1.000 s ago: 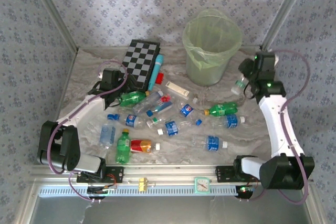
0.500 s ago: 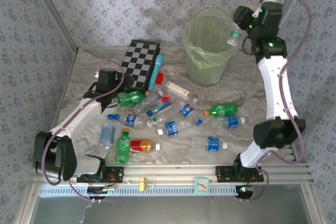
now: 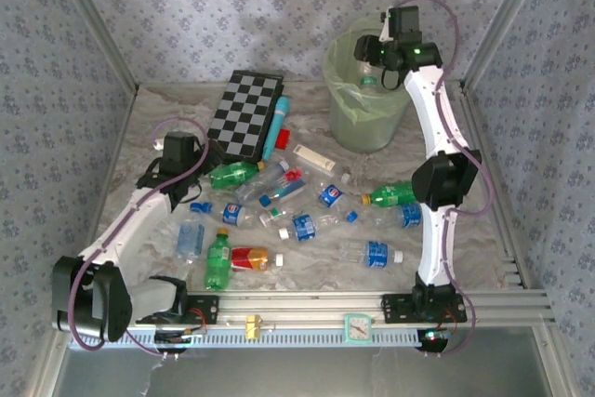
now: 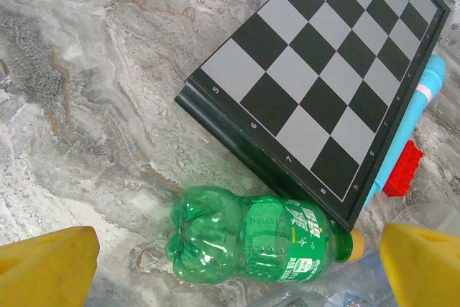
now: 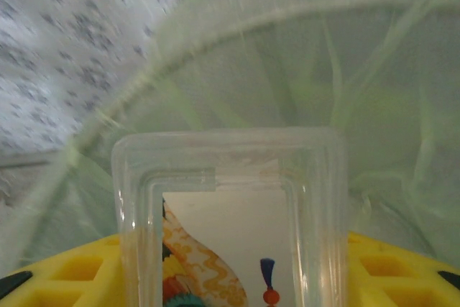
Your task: Put the plastic bottles in the bin
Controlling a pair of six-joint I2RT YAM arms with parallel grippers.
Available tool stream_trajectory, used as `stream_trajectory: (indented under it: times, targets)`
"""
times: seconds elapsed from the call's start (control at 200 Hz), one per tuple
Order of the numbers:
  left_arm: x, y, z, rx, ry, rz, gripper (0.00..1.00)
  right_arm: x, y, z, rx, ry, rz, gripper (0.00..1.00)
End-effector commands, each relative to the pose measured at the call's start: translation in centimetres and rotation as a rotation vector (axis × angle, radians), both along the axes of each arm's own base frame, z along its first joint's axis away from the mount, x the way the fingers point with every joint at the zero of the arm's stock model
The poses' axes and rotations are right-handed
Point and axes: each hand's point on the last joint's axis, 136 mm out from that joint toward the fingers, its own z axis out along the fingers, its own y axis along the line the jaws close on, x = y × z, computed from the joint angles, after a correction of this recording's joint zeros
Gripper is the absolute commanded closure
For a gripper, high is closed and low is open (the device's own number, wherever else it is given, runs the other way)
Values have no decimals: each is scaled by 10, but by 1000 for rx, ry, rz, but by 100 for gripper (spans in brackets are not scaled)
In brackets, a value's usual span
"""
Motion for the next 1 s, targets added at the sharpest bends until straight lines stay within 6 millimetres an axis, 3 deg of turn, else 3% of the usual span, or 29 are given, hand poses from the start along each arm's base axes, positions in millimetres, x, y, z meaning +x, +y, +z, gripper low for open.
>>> stream_trajectory:
  times: [0.0, 0.335, 0.575, 0.755, 0.855, 0.995]
  targets:
    - [1, 3, 7, 15, -18, 0, 0, -9, -4, -13, -64, 59, 14, 56]
    - [8, -4, 4, -23, -11, -8, 0, -11, -2, -68, -150, 190, 20, 54]
    - [4, -1, 7, -11, -17, -1, 0, -7, -1, -75, -166, 191, 7, 46]
    - [2, 1, 6, -9, -14, 4, 0, -6, -2, -57, -156, 148, -2, 30]
    - [3, 0, 7, -8, -14, 2, 0, -6, -5, -33, -143, 97, -11, 21]
    - [3, 1, 11, -2, -16, -1, 0, -13, -10, 14, -111, -1, -28, 16]
